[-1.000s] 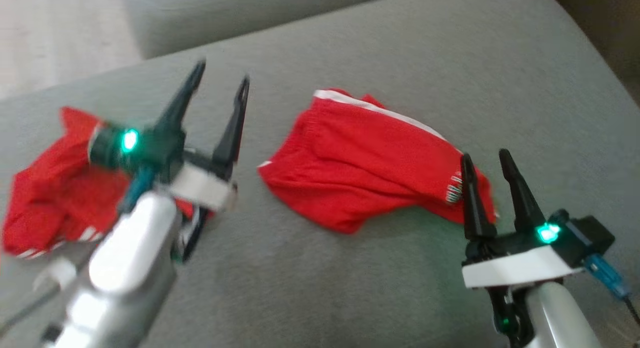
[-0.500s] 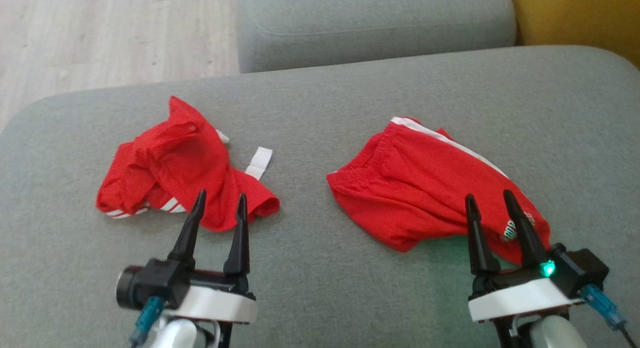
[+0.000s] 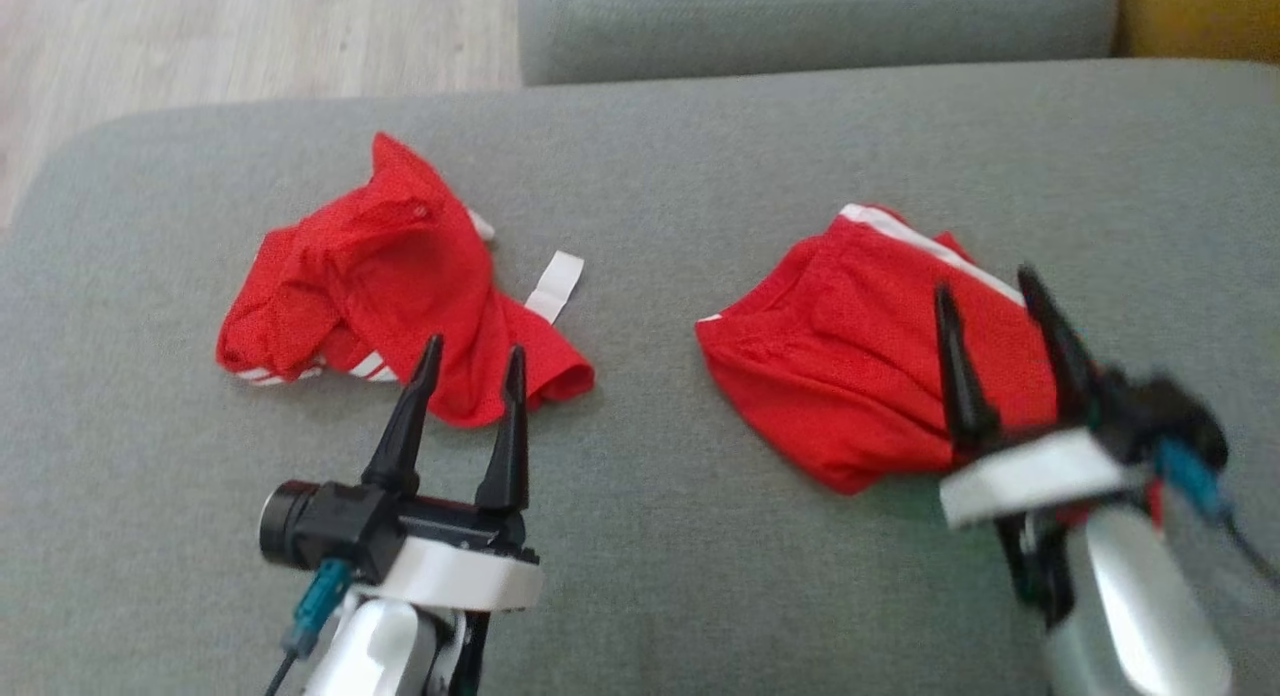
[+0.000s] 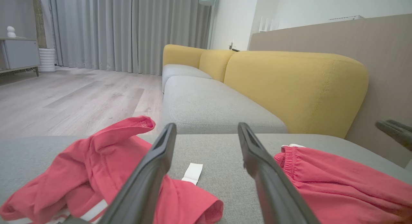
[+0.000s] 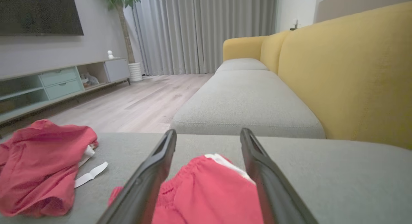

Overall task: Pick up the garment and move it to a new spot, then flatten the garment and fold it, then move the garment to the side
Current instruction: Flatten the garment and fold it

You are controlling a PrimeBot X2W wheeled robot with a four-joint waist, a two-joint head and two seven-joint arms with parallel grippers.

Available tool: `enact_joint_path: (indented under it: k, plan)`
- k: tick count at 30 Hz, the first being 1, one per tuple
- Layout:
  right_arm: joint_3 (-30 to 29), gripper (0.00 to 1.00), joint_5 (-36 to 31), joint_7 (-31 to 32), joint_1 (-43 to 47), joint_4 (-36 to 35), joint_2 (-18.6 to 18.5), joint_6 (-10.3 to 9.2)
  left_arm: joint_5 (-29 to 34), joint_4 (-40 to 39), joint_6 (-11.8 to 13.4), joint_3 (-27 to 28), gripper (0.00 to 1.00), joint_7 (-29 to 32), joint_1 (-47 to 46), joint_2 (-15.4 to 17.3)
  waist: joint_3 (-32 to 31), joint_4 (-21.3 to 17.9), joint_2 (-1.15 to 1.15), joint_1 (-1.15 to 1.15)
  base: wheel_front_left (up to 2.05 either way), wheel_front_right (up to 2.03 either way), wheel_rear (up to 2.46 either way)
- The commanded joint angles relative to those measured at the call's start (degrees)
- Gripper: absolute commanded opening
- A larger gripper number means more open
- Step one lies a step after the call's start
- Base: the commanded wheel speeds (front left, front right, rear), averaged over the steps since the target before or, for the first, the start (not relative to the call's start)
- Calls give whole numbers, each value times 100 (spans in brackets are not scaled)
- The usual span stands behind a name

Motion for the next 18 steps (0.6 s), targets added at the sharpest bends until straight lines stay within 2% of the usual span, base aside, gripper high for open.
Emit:
enact_joint_path:
  k: [1,4,10,11,15,18]
  plan:
    - [60,100,-165,247,-592,-21,-31,-4,65,-101,-56,213,100,-30,-283,-39,194,166,0,-1,0,0,0]
    - [-52,100,-226,837,-1217,378,-89,-4,102,38,-147,209,100,-30,-343,-104,345,280,0,-1,0,0,0]
    - [-133,100,-7,1944,-2233,1603,-483,-4,141,217,-251,276,100,-30,-469,-223,545,537,0,-1,0,0,0]
    - [-133,100,-7,1944,-2233,1603,-483,-4,141,217,-251,276,100,-30,-469,-223,545,537,0,-1,0,0,0]
    - [-152,100,29,2325,-2664,2407,-712,-4,174,262,-314,274,100,-30,-522,-283,620,720,0,-1,0,0,0]
    - [55,100,60,2535,-2917,3040,-885,-4,195,273,-337,292,100,-30,-547,-319,669,837,0,-1,0,0,0]
